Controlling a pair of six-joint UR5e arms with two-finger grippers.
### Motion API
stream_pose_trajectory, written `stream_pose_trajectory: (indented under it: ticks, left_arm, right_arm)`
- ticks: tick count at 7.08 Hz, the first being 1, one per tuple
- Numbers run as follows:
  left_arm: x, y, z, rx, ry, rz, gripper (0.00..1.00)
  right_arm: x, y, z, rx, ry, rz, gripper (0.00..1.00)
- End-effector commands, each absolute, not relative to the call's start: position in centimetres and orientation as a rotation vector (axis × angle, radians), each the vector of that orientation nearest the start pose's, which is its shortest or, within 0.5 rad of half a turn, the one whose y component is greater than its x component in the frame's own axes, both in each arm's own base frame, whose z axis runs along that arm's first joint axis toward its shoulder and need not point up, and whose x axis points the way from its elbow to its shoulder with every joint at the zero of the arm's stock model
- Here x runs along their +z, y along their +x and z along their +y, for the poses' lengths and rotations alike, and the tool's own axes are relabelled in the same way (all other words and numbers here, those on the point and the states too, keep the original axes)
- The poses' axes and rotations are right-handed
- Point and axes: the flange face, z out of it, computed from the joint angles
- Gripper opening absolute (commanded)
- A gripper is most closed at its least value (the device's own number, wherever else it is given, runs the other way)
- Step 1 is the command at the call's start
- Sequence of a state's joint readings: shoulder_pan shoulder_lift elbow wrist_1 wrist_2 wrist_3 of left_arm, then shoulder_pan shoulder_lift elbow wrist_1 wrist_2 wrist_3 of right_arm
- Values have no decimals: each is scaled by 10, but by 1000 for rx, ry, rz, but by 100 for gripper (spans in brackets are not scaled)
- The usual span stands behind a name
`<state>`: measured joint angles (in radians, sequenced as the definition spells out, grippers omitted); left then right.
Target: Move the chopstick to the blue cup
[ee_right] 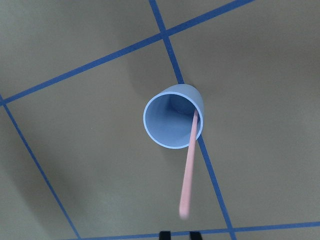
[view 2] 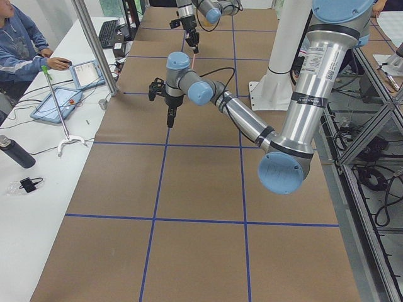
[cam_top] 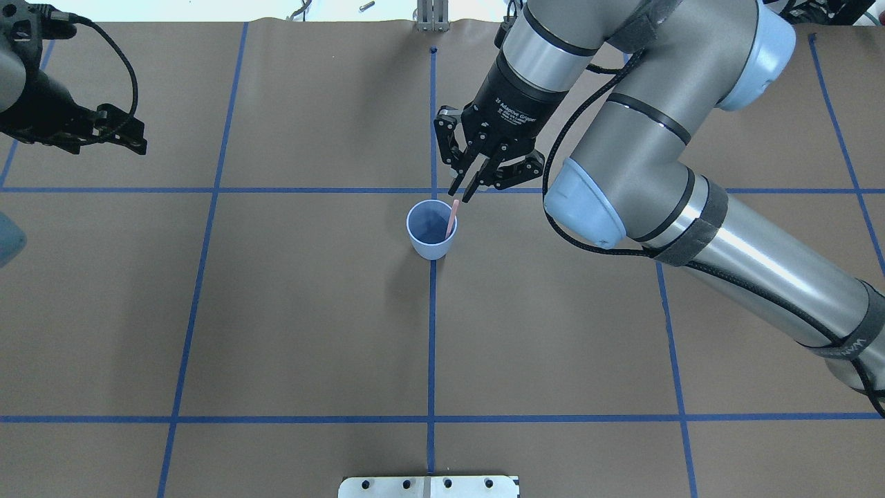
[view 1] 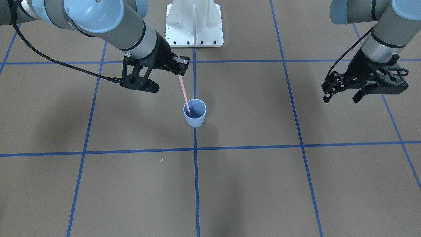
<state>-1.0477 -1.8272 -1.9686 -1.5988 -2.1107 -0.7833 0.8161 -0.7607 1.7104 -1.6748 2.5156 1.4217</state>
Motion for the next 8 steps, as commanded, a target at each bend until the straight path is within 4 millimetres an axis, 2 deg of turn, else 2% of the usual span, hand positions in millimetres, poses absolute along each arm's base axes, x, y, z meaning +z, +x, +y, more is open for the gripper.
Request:
stream_pose_trajectory:
  ticks: [1,2,3,4,5,8]
  left_arm:
    - [336,204,-517,-60,217,818,98]
    - [336,204,-517,-58,217,818,98]
    - [337,202,-517,-58,219,817,98]
    - [336,198,-519,-59,227,816,98]
    - [338,188,-522,-72,233,811,98]
    - [343,181,-522,-50,244,801,98]
  right_arm:
    - [99,-404,-507,179,-407,-1111,100]
    - [99,-401,-509,178,-397,-1120,100]
    - [100,-389,-517,201,-369,-1122,100]
    - [103,-363,-527,241,-324,-1129,100]
    - [121,-329,-531,273,-266,-1131,100]
    - [199,-197,-561,308,-79,-1111,100]
